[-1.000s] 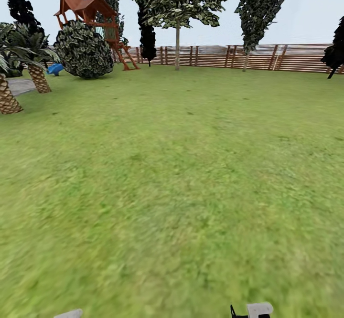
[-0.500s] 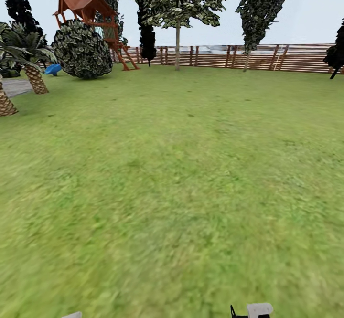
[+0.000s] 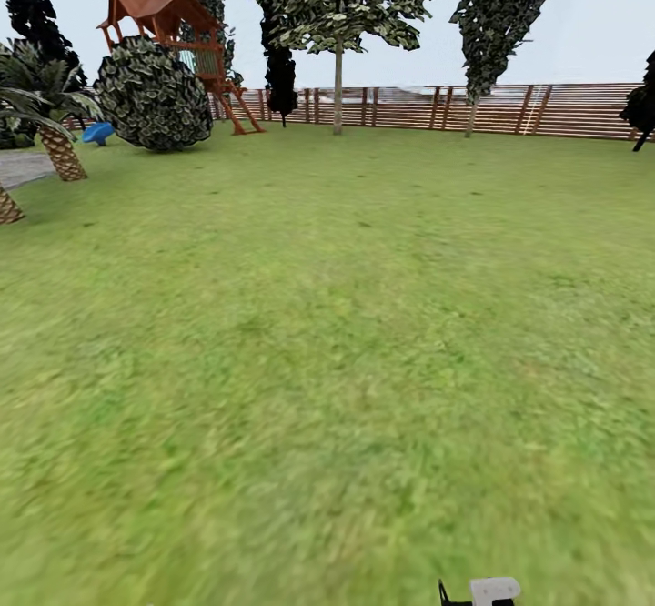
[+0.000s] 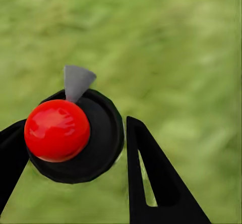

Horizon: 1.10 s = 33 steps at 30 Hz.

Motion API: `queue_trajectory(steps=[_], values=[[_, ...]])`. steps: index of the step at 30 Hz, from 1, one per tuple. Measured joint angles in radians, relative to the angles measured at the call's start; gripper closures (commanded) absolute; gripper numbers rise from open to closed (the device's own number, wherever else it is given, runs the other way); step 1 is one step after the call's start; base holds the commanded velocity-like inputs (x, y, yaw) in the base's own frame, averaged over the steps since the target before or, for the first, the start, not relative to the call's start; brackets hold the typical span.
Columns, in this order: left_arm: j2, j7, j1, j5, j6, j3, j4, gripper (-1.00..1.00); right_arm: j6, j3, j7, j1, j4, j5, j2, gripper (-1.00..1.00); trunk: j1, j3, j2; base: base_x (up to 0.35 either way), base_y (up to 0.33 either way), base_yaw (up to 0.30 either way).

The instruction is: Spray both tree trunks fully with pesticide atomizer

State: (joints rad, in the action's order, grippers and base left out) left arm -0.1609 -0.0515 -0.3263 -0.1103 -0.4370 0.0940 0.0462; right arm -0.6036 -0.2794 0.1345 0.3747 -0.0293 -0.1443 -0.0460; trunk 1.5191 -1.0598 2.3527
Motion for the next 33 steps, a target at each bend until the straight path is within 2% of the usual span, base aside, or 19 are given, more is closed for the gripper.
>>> queue_trajectory(steps=[33], values=[[0.0, -0.001, 0.007, -0.002, 0.0, 0.0, -0.001, 1.0, 0.0, 0.0, 0.0, 0.0, 0.0, 0.0, 0.0, -1.0, 0.0, 0.0, 0.0, 0.338, 0.0, 0.0]])
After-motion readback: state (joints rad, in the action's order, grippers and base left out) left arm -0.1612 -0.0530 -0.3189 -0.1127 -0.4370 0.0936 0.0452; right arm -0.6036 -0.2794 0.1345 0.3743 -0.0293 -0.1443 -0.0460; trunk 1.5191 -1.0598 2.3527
